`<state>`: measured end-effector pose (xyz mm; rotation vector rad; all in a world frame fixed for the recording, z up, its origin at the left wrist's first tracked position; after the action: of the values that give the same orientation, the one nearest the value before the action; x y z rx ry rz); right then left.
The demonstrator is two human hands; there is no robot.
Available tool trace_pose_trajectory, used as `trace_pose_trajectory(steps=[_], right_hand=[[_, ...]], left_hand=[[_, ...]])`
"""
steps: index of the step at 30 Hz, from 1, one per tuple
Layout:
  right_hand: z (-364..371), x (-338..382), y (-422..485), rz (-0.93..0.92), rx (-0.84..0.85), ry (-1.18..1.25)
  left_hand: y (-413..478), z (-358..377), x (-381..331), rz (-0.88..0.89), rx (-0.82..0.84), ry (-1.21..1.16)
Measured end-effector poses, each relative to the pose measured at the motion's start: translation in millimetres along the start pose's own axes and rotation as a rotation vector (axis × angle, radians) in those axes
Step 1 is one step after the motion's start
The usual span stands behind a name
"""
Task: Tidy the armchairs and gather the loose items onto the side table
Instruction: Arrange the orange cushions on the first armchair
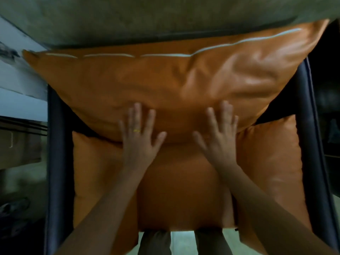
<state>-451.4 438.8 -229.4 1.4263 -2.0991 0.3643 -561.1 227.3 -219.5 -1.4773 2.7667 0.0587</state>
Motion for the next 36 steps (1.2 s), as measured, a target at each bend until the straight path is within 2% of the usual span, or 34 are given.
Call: trace_pose_trajectory(steps=[2,7,9,13,15,18,19,22,27,36], right_hand=[[29.0,-1.3,10.5,-0.09,0.107,-0.073],[17.9,-60.7,49.3,-0.252,0.188,-0.272],[1.9,-69.9,40.3,-0.141,0.172,-0.278],[-30.3,-88.8,6.5,0.215,0.036,-0.24],[-32.5,-76.3,0.5,0.174,0.048,-0.213],[-14.3,-26.3,11.1,-0.134,0.126,-0.219],[-7.3,-13.8,21.3,-0.171,0.136,-0.223],[10.3,-8.3,60.3,-0.098,0.169,-0.256],[40.8,-28.7,89.2,-0.032,0.2,-0.343],[23.6,-1.9,54.2,-0.003,0.209,-0.273]], left_hand=[[22.8,23.5,-16.9,0.143,0.02,0.101],[39.0,45.9,25.1,0.225,0.099,0.333],[21.9,38.0,49.8,0.164,0.147,0.345],[-19.6,21.5,111.3,-0.113,0.232,0.223],[-27.4,8.0,123.0,-0.19,0.223,0.179],[-15.6,-3.4,96.1,-0.105,0.127,0.172],[-5.5,-2.5,81.9,-0.06,0.108,0.19],[30.2,11.3,55.0,-0.056,0.176,0.201],[59.3,38.9,54.7,-0.101,0.215,0.228],[18.3,16.2,37.2,-0.184,0.238,0.147]])
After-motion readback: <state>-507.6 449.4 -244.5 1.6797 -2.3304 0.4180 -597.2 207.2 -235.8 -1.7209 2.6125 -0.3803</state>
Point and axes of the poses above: each hand's wrist, its own y-axis towards the middle knuckle, its own z-axis out of the palm, x = y × z, the point moved 5 cm from there along y, towards the middle knuckle, and after that the axes turned 13 degrees about y, right-handed, at the moved point
